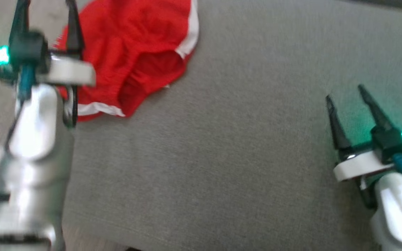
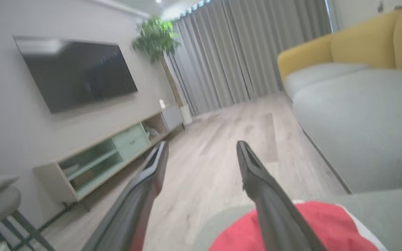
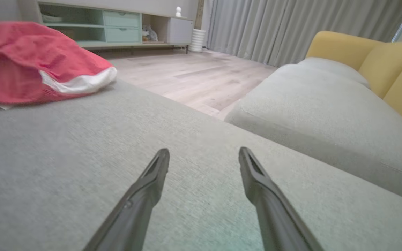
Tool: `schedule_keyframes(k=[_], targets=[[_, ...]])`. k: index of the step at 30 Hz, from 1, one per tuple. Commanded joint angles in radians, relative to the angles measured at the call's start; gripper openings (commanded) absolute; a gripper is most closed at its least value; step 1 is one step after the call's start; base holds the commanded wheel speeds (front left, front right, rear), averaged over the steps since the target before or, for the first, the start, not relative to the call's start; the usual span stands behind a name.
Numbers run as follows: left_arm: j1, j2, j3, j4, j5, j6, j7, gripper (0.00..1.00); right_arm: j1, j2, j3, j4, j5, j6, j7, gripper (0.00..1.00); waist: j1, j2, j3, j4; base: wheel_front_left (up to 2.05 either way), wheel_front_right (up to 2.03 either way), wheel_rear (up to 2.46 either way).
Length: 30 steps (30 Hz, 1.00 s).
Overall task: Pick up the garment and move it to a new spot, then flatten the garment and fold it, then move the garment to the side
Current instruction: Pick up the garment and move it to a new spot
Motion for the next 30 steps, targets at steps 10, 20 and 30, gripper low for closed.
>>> schedule_keyframes(k=[10,20,30], targets=[[-0.297,0.082,0.029,0.473,-0.027,-0.029,0.182,1.0,-0.059,-0.037,0.038,-0.043,-0.004,-0.001,-0.011,1.0,-0.0005,0.0,0.188,-0.128,0.0,0.0,0.0],[-0.36,0.084,0.034,0.587,-0.049,-0.011,0.062,0.0,-0.063,-0.049,0.009,-0.044,-0.003,-0.001,-0.011,1.0,-0.0005,0.0,0.209,-0.11,0.0,0.0,0.0],[-0.421,0.074,-0.005,0.561,-0.038,-0.026,-0.006,0.0,-0.066,-0.01,0.039,-0.006,0.001,-0.001,-0.011,1.0,-0.0005,0.0,0.099,-0.094,0.0,0.0,0.0]])
